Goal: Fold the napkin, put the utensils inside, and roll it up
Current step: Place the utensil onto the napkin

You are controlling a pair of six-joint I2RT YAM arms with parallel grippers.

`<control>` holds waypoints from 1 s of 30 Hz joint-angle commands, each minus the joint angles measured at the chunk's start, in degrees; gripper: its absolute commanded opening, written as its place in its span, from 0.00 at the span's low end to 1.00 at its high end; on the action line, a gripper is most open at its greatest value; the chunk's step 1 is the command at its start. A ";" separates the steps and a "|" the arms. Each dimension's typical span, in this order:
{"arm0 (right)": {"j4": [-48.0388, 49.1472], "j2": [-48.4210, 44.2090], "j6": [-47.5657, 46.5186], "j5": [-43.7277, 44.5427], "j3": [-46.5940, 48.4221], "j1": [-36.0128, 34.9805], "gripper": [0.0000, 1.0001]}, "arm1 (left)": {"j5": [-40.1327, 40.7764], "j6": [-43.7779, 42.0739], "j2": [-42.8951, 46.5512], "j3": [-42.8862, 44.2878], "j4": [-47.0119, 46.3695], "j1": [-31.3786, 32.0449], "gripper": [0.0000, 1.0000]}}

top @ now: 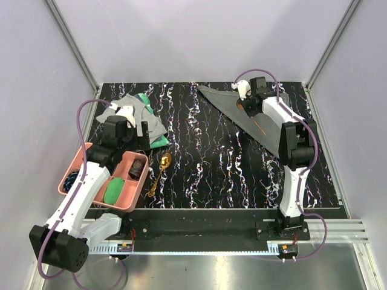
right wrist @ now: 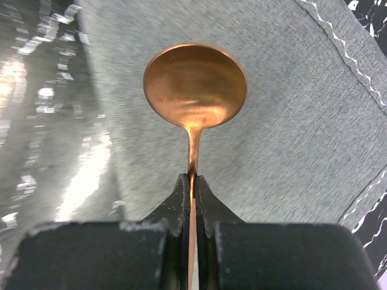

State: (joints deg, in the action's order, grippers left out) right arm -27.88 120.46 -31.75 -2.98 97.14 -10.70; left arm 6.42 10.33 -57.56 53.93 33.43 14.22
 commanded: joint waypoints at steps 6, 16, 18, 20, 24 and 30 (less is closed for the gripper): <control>-2.09 5.75 -5.25 -1.67 5.78 2.52 0.00 | 0.00 -0.66 0.17 -0.14 -1.61 -0.24 0.99; -2.36 7.85 -6.57 -0.01 6.04 2.61 0.00 | -0.44 -0.48 0.61 -0.23 -1.53 -0.24 0.99; -2.53 8.29 -6.66 0.78 6.22 2.53 0.07 | -0.53 -0.48 0.61 -0.23 -1.61 -0.24 0.99; -2.36 8.65 -6.31 1.40 6.39 2.53 0.20 | -0.61 -0.48 0.61 -0.23 -1.61 -0.24 0.99; -2.36 6.81 -3.25 0.00 7.27 2.53 0.39 | -1.14 -0.48 0.78 -0.32 -1.61 -0.24 0.99; -2.36 0.84 3.52 -5.00 8.33 2.61 0.50 | -2.72 -0.48 0.70 -0.41 -1.70 -0.24 0.99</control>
State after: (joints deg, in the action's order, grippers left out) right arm -30.44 128.77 -33.74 -3.66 102.45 -8.29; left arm 5.63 10.35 -57.56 53.84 33.41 14.22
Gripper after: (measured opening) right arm 0.478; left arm 0.987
